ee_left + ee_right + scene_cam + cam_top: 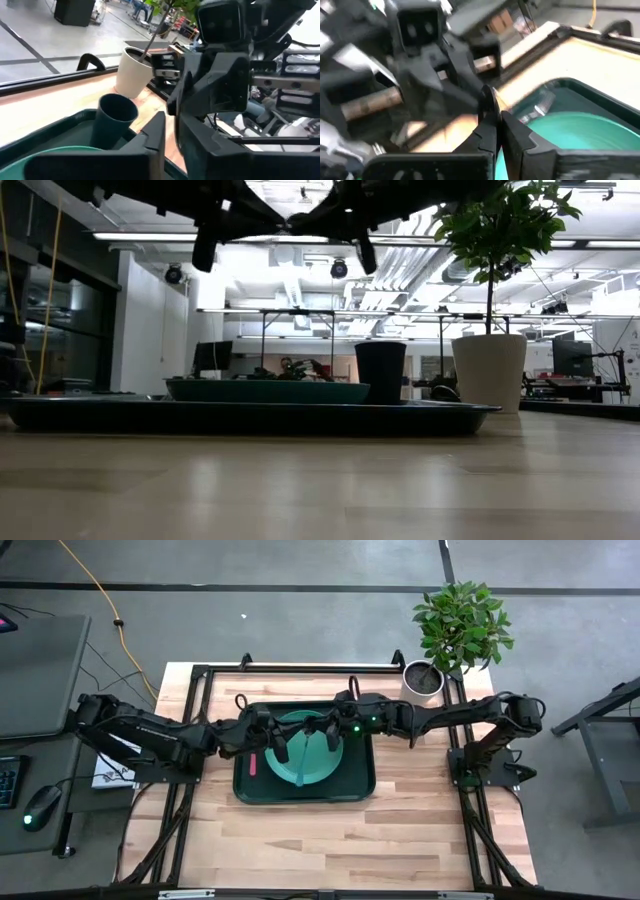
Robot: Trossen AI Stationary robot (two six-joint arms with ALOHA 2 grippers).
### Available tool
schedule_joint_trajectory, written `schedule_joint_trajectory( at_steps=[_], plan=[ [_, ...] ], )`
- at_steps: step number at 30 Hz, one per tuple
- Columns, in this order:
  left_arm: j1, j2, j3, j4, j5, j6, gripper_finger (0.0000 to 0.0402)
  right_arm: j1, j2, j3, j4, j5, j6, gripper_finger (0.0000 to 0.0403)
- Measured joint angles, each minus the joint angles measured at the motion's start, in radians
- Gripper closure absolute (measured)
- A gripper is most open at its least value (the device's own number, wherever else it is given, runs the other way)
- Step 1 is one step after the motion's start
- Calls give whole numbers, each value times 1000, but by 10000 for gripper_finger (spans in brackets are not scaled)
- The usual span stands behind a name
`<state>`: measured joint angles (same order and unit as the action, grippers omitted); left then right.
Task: Pick and place plate/cup/fork/spoon on tray
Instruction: Put the light blue spoon on the black serving tray to the right of the pink fork
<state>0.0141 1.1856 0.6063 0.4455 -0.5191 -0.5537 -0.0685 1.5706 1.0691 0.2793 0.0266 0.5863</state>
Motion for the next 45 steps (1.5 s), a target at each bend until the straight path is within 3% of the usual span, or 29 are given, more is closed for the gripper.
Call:
schedule_joint_trajectory(
  at_steps=[5,11,16,20,25,34,45],
  plan=[
    [62,-118,0,-156,79,-1,309,-31,-78,0,-150,-21,-52,402],
    [121,-355,0,-337,129,-10,249,-45,-164,0,-258,-17,-96,402],
    [133,-537,0,-410,133,-63,226,-21,-133,40,-257,1,-96,402],
    [132,-613,0,-483,196,-179,220,2,-50,140,-259,3,-113,402],
    [118,-612,0,-587,288,-310,217,19,78,327,-271,-31,-163,403],
    [84,-522,0,-523,289,-259,217,14,284,619,-434,-62,-142,403],
    [69,-425,0,-500,267,-175,218,14,342,691,-493,-46,-120,403]
  ],
)
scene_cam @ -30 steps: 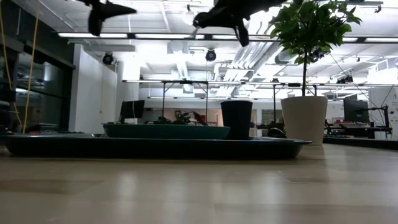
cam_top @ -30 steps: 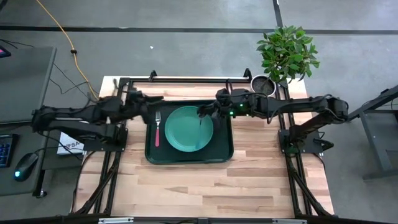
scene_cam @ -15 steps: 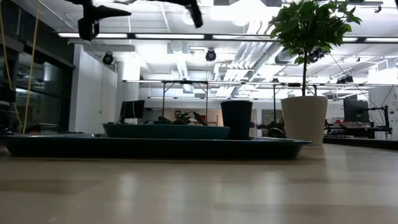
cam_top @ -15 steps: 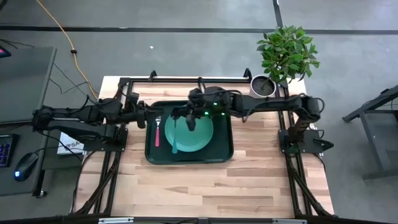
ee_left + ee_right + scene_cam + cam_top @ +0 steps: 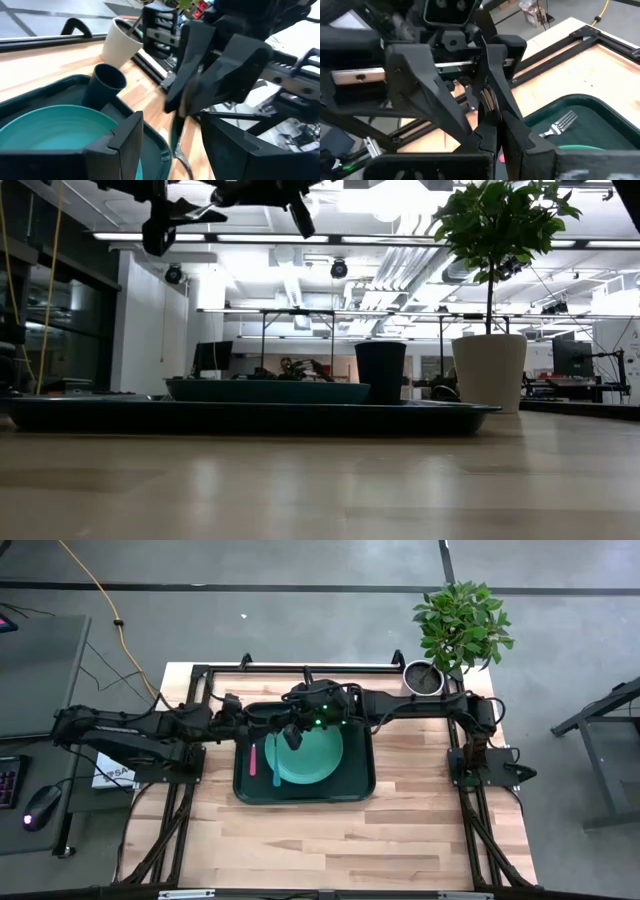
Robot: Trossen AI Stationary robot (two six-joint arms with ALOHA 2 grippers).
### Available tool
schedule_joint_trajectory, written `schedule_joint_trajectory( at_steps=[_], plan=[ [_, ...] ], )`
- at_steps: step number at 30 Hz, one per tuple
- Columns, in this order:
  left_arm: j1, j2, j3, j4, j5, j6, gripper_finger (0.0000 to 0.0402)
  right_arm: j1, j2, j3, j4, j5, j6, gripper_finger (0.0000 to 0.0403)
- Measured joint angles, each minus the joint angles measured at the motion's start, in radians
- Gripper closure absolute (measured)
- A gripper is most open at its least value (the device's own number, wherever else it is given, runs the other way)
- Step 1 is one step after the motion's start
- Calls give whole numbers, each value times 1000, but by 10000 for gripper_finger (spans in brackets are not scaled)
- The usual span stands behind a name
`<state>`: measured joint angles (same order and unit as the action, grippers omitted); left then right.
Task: Pick and place plate/cup/fork/spoon on tray
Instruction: Put the light blue spoon on the black serving tray to the right of the pink fork
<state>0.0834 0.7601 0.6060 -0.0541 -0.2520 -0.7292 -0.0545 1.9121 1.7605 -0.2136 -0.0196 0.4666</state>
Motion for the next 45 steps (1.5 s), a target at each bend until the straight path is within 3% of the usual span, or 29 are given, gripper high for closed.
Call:
schedule_joint_trajectory(
  at_steps=[5,13,22,32,37,40,45],
  plan=[
    [0,21,0,5,-37,5,251,-1,-1,0,-12,-8,2,403],
    [0,20,0,4,-2,67,392,-4,-2,0,-15,4,-2,403],
    [4,-6,0,-40,-21,105,400,-11,-6,-1,-37,-2,14,381],
    [93,-207,-1,-431,-73,39,401,-45,-88,-1,-436,87,-27,245],
    [129,-237,-12,-688,-109,-100,401,-24,-123,-10,-651,122,-38,213],
    [141,-219,-76,-672,-63,-167,401,13,-159,-71,-712,167,-44,211],
    [142,-141,-215,-499,-28,-273,401,65,-261,-277,-657,187,50,211]
  ],
)
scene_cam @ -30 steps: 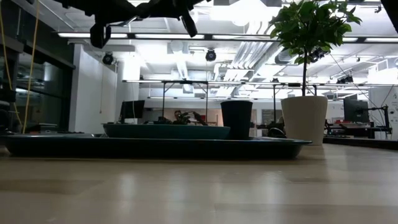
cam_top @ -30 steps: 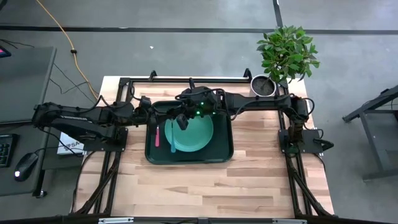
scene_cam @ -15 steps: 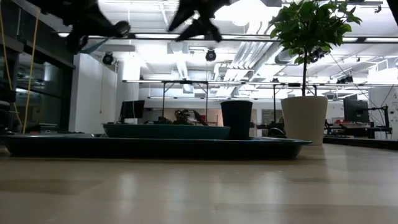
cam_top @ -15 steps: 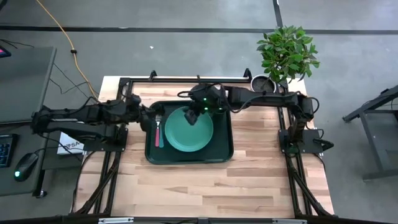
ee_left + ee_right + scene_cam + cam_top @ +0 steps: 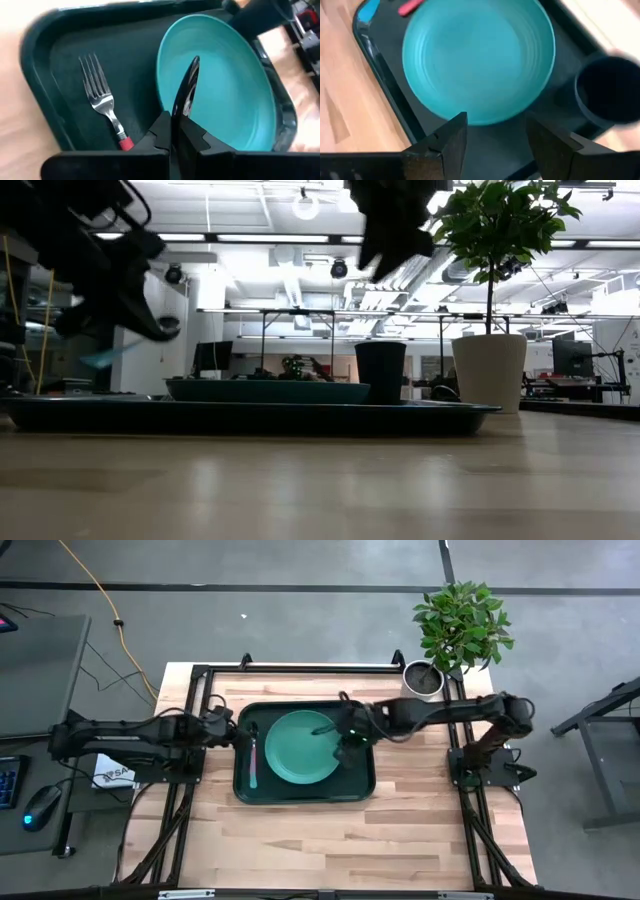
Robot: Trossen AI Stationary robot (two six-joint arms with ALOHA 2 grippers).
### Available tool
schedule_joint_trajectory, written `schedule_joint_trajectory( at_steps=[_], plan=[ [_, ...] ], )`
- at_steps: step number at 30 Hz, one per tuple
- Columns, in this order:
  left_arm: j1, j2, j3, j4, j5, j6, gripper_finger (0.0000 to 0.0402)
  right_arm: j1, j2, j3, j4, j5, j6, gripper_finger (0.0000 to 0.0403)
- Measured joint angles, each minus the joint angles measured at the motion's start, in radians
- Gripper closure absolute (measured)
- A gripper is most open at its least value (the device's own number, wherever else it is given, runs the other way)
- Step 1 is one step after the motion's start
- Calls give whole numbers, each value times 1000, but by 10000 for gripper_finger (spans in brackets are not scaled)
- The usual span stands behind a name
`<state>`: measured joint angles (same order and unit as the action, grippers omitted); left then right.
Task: Pick and place plate/cup/fork/spoon on tray
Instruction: Put the light blue spoon on the black serving tray to the right of the pink fork
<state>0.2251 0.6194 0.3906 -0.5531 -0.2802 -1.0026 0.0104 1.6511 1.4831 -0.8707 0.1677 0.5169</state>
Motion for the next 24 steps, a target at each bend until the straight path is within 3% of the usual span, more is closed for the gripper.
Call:
schedule_joint_trajectory(
  at_steps=[10,24],
  plan=[
    [8,181,-74,153,-26,-78,401,38,-220,-359,342,-11,249,211],
    [84,431,-74,425,8,-71,401,38,-236,-394,432,-19,269,211]
  ],
)
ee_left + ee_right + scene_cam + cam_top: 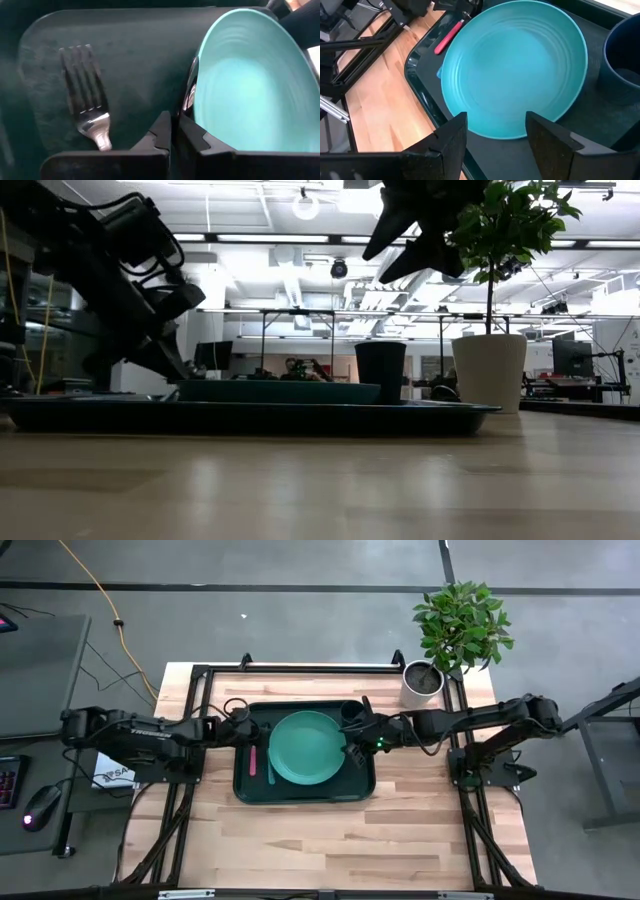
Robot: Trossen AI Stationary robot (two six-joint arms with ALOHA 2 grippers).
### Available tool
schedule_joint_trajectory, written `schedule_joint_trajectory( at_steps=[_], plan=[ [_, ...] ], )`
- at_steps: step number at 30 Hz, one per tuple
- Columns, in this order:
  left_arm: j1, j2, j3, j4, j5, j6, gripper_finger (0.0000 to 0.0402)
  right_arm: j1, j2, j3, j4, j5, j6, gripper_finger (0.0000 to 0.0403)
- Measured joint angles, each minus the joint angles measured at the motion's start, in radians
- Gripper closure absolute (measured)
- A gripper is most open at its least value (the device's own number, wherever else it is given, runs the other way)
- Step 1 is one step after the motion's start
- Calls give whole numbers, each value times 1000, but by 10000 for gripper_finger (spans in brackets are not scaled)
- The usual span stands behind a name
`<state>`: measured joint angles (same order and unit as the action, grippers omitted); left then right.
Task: Pick and place plate/cup/fork/spoon on tray
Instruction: Put the light blue spoon on the black serving tray to the right of the pink fork
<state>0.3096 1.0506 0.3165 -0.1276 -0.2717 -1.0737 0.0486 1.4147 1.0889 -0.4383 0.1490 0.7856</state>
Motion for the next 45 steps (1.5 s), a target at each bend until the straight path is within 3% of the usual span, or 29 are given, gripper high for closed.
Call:
schedule_joint_trajectory(
  at_steps=[9,17,24,37,45],
  plan=[
    [38,52,0,38,12,16,401,0,1,0,-1,-2,-4,211],
    [208,105,1,38,208,179,401,0,1,0,3,-2,-8,211],
    [273,182,2,104,261,188,401,0,1,0,19,-2,-8,211],
    [271,212,3,124,237,150,398,0,1,0,20,1,-8,211],
    [271,213,2,117,223,158,350,0,2,0,20,2,-8,211]
  ],
)
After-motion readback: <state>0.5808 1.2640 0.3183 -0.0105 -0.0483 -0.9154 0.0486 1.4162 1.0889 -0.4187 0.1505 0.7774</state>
